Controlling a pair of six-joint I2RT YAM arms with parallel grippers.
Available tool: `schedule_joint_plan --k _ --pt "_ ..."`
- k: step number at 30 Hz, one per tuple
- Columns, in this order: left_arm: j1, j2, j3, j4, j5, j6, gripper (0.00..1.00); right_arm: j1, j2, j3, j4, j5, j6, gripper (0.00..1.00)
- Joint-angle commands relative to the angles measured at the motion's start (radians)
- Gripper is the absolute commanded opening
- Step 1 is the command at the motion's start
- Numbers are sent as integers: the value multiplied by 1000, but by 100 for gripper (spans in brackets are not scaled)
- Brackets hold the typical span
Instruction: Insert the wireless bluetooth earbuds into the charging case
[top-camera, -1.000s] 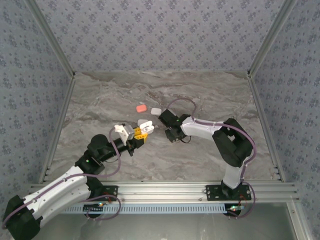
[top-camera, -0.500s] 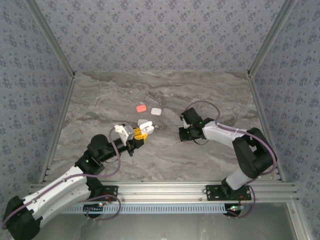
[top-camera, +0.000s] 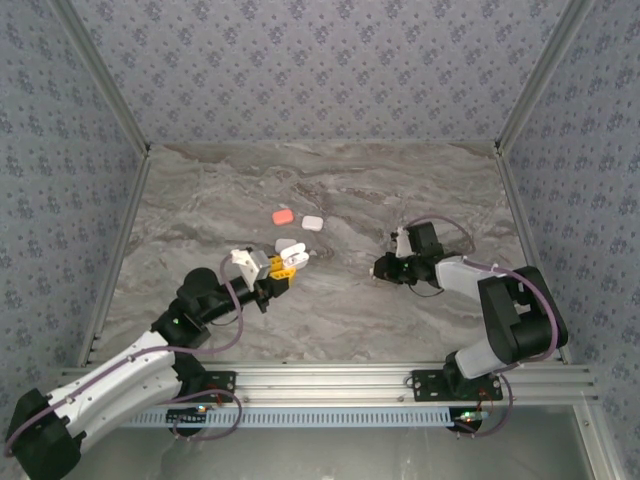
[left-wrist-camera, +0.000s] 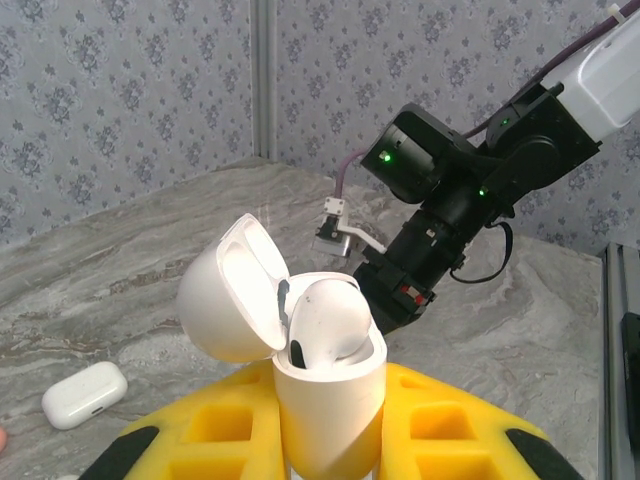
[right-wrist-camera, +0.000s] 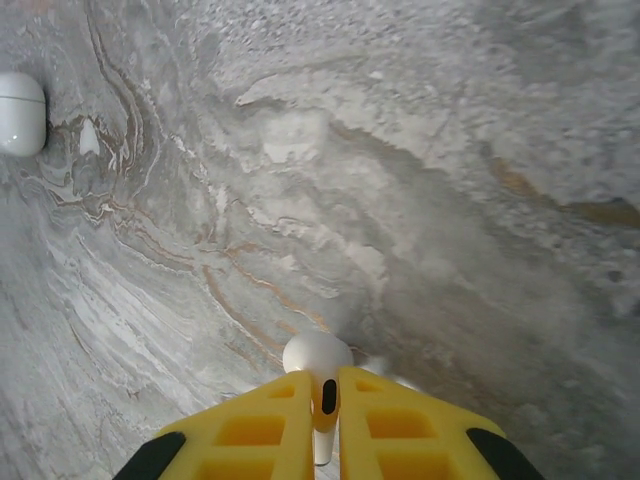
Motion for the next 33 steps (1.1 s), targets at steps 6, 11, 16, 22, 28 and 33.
schedule_joint_plan --k 6,11,16,22,28,33 --pt "-4 29 45 44 7 -9 0 -86 -31 -40 -29 14 4 24" --pt "-4 51 50 56 11 -10 0 -59 -103 4 -151 126 -48 33" --pt "-4 62 50 65 13 -10 0 52 -117 111 -336 326 -140 44" --pt "-3 57 48 60 14 -11 0 143 -26 218 -429 420 -194 49" --pt "-4 31 40 47 6 -9 0 189 75 306 -480 487 -212 50" --pt "-4 14 35 36 0 -7 0 213 137 343 -496 499 -214 46"
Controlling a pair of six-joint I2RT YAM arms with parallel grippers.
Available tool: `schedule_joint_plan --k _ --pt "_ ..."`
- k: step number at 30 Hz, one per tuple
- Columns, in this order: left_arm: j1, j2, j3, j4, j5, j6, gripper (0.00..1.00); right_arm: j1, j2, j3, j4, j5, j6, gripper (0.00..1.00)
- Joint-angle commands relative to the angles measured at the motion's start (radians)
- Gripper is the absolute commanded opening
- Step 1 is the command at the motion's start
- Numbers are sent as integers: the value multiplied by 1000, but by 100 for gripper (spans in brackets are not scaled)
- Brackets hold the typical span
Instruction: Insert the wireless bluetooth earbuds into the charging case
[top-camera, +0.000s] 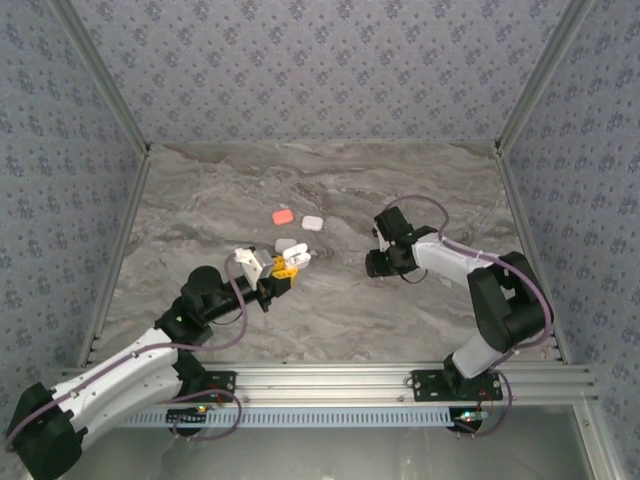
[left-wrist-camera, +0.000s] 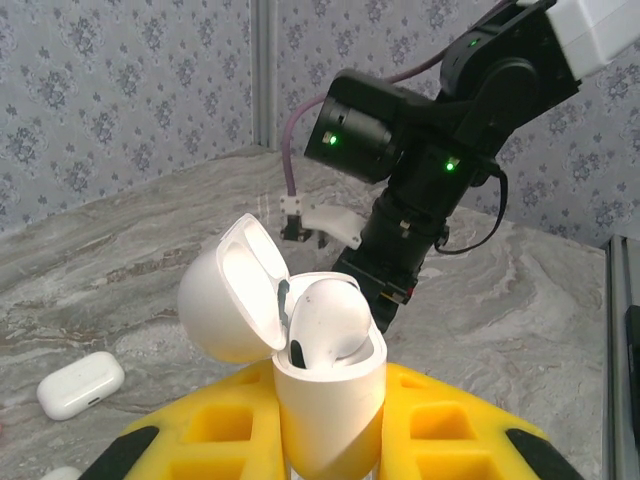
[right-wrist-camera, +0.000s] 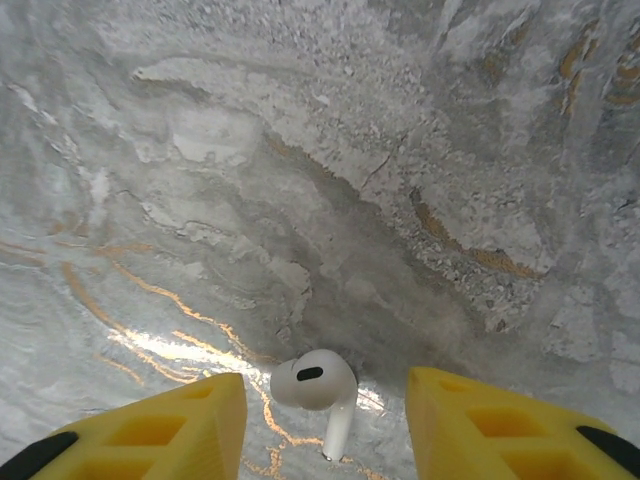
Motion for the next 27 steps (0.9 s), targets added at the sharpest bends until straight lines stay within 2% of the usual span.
schedule_joint_plan --k 1,10,13,18,22,27 --pt "-3 -20 34 17 -1 -7 0 15 32 34 -51 37 -16 45" --pt "-4 -22 33 17 -5 -5 0 38 80 55 -57 38 -18 37" --pt "-4 -22 34 17 -6 -4 0 42 86 59 -60 37 -17 32" --pt "-3 -21 33 21 -6 -4 0 44 45 55 -58 40 -17 28" --pt "-3 -12 33 41 1 -13 0 49 -81 31 -26 31 -17 28" --pt "-4 39 46 98 29 -33 0 56 -333 5 39 -19 21 27"
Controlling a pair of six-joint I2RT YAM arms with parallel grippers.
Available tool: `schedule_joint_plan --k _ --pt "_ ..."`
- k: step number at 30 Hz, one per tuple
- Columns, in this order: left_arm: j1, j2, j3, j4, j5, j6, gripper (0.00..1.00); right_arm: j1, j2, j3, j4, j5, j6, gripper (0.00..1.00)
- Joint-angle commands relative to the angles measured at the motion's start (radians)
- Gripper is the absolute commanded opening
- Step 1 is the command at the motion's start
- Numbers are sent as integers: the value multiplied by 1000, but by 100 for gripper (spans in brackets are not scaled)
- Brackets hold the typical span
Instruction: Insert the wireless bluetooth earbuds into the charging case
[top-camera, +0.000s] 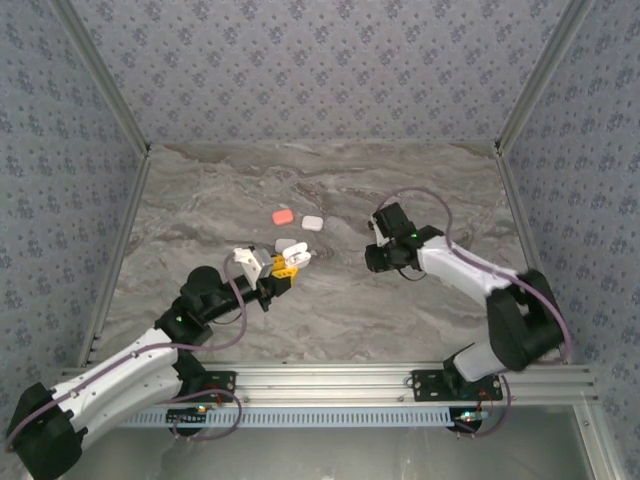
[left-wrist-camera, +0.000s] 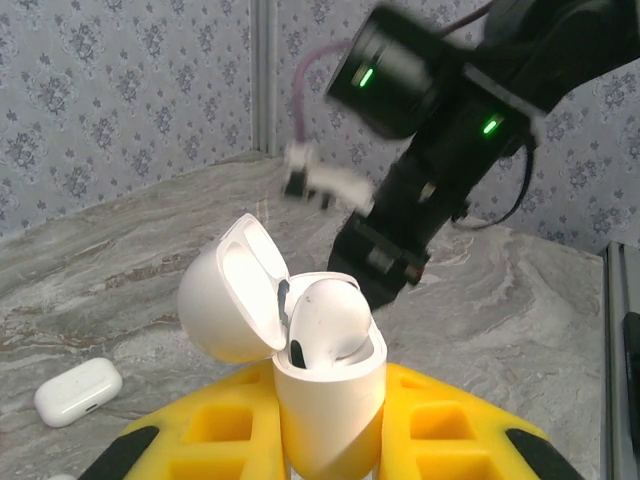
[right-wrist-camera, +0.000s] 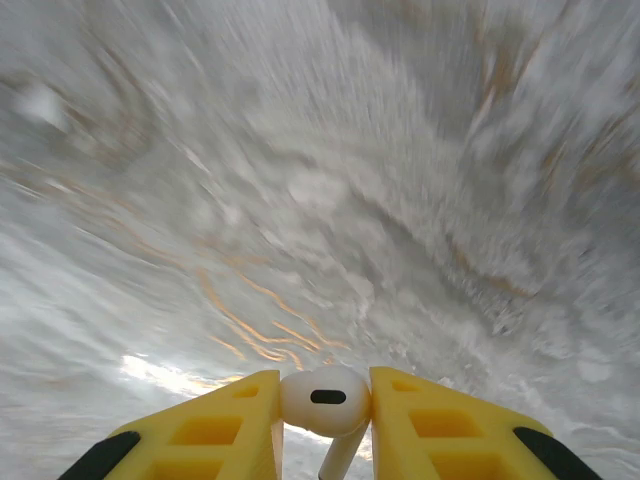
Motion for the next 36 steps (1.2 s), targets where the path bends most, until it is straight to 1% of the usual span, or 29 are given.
schedule_joint_plan --k 1,3,6,9,11,16,21,27,36 --pt "-4 33 50 88 29 -25 0 13 -175 -15 68 -41 43 27" --pt "-5 65 62 115 46 -32 0 28 -279 -30 128 -71 72 27" --pt "-4 116 88 147 72 -45 0 68 -394 -55 223 -87 123 27" --pt "-5 167 114 177 101 -60 0 129 -463 -80 319 -75 165 27" --pt "-7 195 128 195 118 -72 0 177 -482 -92 373 -58 181 27" --pt "-37 237 148 214 118 -74 0 301 -483 -113 468 26 182 26" --pt "-57 261 164 220 115 -71 0 375 -458 -105 489 97 153 26" --pt "-60 279 172 226 118 -73 0 396 -428 -100 496 119 139 26" --pt "-62 279 172 228 114 -79 0 412 -409 -102 455 147 135 26"
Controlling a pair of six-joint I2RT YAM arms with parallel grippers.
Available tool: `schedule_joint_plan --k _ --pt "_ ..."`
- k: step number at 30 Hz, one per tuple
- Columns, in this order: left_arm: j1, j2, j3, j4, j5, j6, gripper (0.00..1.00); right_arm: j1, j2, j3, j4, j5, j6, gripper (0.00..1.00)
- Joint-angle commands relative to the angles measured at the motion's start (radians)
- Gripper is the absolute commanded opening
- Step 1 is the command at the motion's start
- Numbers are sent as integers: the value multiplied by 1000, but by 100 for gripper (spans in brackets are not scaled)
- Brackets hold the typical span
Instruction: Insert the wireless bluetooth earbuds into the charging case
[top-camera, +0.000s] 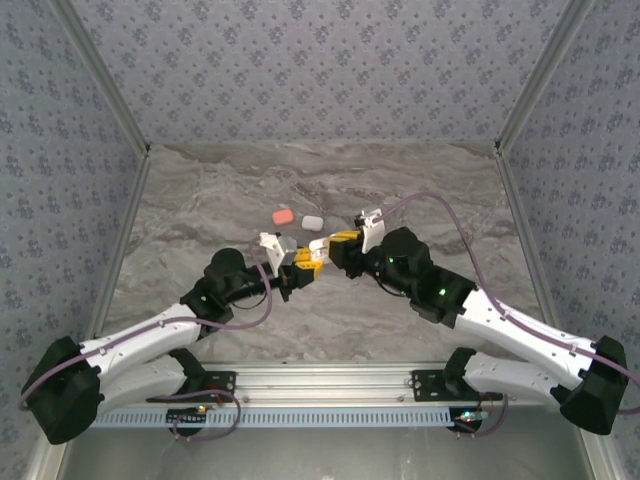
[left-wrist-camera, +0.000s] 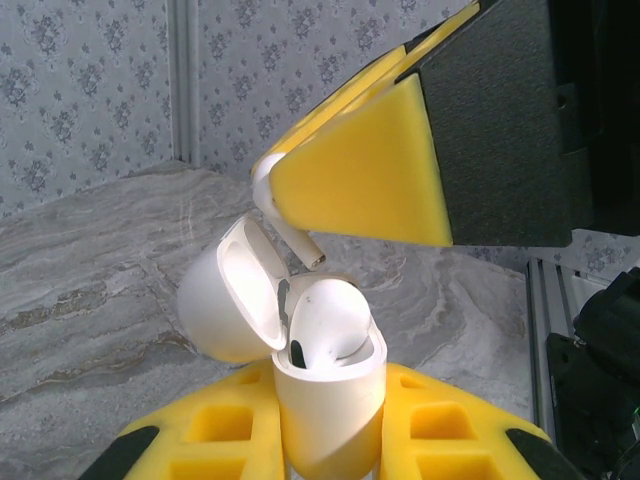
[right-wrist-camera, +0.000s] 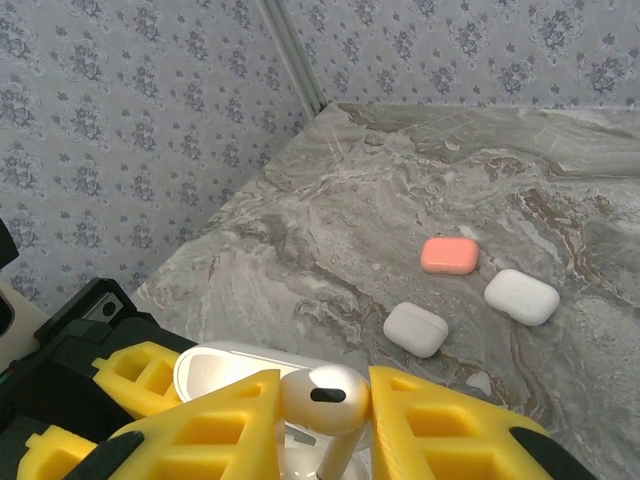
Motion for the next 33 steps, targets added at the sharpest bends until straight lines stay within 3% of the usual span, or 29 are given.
schedule_joint_plan --k 1,12,25,29,33 --pt "-9 -4 38 57 12 -11 0 11 -2 1 -16 36 -14 26" --pt "-9 -4 37 64 8 -17 0 25 -5 -20 -47 33 -2 27" --pt "-8 1 39 71 3 -19 0 25 0 -8 -54 -66 15 32" --pt "-9 2 38 74 5 -19 0 17 -4 15 -65 -89 18 37" --pt "-9 1 37 73 7 -19 0 -13 -8 71 -99 -139 18 49"
